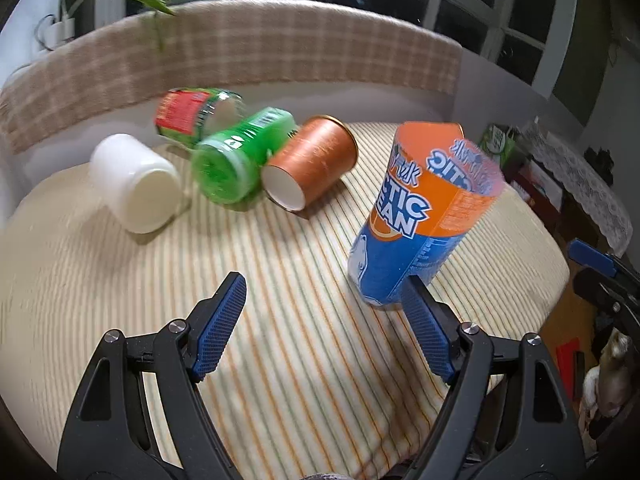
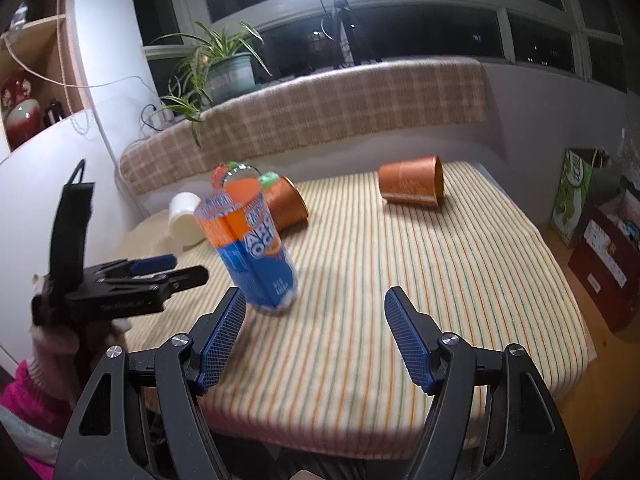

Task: Flip cup upright

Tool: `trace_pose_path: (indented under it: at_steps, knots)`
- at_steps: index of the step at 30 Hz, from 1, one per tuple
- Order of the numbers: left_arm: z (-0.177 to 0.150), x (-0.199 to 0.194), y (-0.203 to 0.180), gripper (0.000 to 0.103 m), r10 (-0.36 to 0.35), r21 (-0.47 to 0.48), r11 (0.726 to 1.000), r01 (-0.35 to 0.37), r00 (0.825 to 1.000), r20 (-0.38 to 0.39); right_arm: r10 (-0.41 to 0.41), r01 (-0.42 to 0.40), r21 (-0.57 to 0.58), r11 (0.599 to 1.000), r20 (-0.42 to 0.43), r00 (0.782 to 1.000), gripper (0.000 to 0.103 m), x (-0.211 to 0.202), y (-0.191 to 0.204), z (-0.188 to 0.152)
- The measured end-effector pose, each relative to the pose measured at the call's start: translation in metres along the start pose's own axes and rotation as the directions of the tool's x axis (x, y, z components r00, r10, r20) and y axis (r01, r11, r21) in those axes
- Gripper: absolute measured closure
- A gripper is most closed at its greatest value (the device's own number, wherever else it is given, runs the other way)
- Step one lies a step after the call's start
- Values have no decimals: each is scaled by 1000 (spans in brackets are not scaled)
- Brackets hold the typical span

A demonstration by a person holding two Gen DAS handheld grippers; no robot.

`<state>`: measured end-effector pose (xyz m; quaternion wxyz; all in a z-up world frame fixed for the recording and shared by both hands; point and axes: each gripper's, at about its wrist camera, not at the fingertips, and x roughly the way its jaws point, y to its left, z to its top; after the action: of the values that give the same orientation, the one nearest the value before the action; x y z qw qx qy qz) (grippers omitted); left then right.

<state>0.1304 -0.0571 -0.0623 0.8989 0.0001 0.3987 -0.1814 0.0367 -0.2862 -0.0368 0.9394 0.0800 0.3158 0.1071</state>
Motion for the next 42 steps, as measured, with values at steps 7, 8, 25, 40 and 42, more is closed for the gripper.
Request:
trace_pose_path:
  at_steps: [7, 8, 25, 40, 42]
  knots:
    - [-1, -36, 2, 21, 29, -30, 999, -26, 995, 97, 1, 0, -22, 1000, 51, 999, 31, -1, 16, 10]
    - [0, -43, 2, 21, 38, -38, 999, -34, 992, 120, -4, 5, -22, 1000, 63, 998, 31, -2, 17, 12]
    - [-2, -121, -7, 0, 230, -124, 973, -196, 879, 418, -151, 168, -58, 984, 223, 963, 19, -9, 37, 26]
    - [-3, -125, -7, 0, 247, -123, 969, -215, 870, 427, -171, 189, -55, 980, 243, 955, 18, -5, 43, 27]
    - [-3, -126, -6, 0, 250, -121, 968, -219, 869, 426, -173, 191, -50, 980, 242, 955, 18, -5, 43, 27]
